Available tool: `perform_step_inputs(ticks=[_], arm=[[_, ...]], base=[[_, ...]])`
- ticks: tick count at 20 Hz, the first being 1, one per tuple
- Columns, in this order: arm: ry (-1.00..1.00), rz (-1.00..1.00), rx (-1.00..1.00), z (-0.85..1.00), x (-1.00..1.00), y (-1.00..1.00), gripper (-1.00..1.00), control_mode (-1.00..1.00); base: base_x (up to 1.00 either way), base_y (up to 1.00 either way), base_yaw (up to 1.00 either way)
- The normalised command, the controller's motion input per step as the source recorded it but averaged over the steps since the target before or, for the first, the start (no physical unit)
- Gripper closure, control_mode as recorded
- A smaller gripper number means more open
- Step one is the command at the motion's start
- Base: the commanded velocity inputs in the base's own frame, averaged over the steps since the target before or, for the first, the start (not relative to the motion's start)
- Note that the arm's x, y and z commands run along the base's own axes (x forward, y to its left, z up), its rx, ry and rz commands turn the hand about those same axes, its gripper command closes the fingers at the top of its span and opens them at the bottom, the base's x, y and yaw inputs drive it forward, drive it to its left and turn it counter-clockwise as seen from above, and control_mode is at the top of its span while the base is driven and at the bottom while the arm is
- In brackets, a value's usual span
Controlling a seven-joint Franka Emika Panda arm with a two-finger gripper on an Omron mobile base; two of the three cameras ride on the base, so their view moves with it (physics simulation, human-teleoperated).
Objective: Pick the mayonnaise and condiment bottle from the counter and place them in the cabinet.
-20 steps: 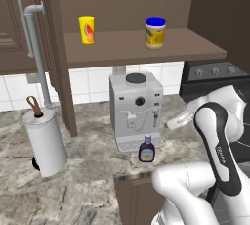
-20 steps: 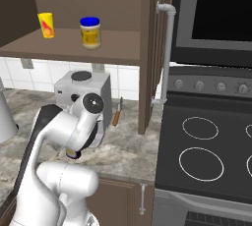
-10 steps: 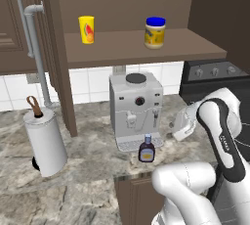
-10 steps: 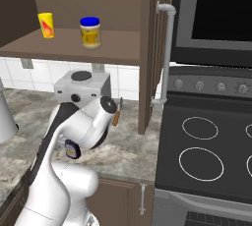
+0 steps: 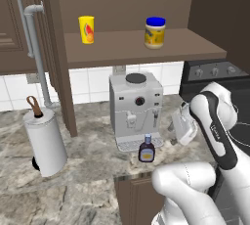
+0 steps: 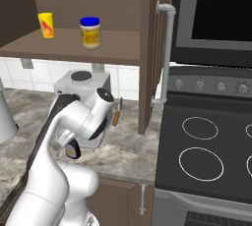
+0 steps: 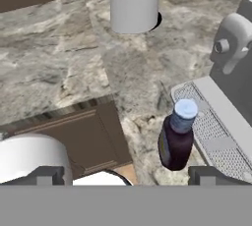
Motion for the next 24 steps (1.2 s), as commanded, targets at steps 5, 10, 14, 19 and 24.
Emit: perform_step_inputs(ticks=[5, 10, 14, 19, 24], arm=[[-0.15, 0.05, -0.14, -0.16, -0.25, 0.00, -1.00, -1.00], [-0.13, 0.01, -0.04, -0.19, -0.13, 0.00, -1.00, -1.00], [-0.11, 0.00, 0.00, -0.11, -0.06, 0.00, -1.00, -1.00], [-0.10, 0.02, 0.04, -0.01, 0.00, -0.04, -1.00, -1.00], [-0.01, 0.06, 0.01, -0.10, 0.00, 0.00, -1.00, -1.00]], base=[[0.00, 0.00, 0.00], [0.00, 0.00, 0.00], [0.00, 0.00, 0.00], [0.00, 0.00, 0.00], [0.00, 0.00, 0.00]])
